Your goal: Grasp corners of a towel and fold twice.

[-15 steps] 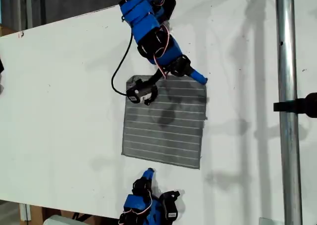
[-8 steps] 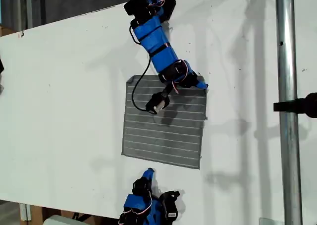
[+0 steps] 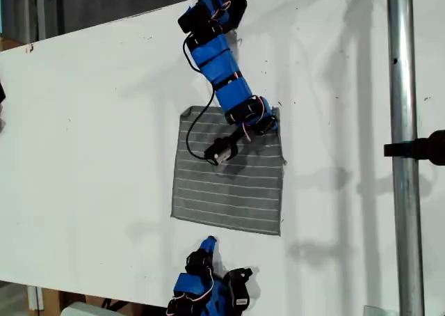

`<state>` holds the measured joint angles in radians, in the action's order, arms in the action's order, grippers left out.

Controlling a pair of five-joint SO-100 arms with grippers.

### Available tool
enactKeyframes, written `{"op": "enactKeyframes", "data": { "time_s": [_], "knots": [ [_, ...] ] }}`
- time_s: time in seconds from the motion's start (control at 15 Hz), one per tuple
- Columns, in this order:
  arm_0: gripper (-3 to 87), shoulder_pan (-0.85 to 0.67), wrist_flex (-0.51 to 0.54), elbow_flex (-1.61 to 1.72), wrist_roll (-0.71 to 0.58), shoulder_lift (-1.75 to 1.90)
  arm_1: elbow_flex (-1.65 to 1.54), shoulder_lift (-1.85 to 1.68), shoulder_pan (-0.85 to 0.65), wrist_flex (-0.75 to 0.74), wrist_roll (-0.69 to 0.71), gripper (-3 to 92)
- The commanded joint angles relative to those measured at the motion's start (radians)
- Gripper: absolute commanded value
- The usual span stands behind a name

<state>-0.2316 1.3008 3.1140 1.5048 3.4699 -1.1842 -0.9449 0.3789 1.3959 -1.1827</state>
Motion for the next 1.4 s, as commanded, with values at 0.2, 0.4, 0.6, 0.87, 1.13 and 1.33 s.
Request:
{"op": "enactKeyframes", "data": {
  "time_s": [0.2,0.4,0.6,0.87,1.13,1.33],
  "knots": [
    [-2.9,0.078,-0.118,-0.084,0.026,0.005,0.02,-0.008,-0.035,-0.046,0.018,-0.1],
    [-3.0,0.107,-0.137,-0.345,-0.132,-0.029,0.021,-0.014,-0.044,-0.069,0.029,-0.1],
    [-3.1,0.238,-0.11,-0.643,-0.224,-0.466,0.021,-0.031,-0.046,-0.074,0.038,-0.1],
    [-3.1,0.359,0.002,-0.973,-0.43,-1.011,0.017,-0.054,-0.051,-0.069,0.044,-0.1],
    [-3.1,0.462,0.107,-1.204,-0.522,-1.388,0.005,-0.058,-0.051,-0.063,0.046,-0.1],
    [20.9,0.512,0.176,-1.428,-0.525,-1.637,0.003,-0.052,-0.052,-0.067,0.046,-0.1]
  ]
}}
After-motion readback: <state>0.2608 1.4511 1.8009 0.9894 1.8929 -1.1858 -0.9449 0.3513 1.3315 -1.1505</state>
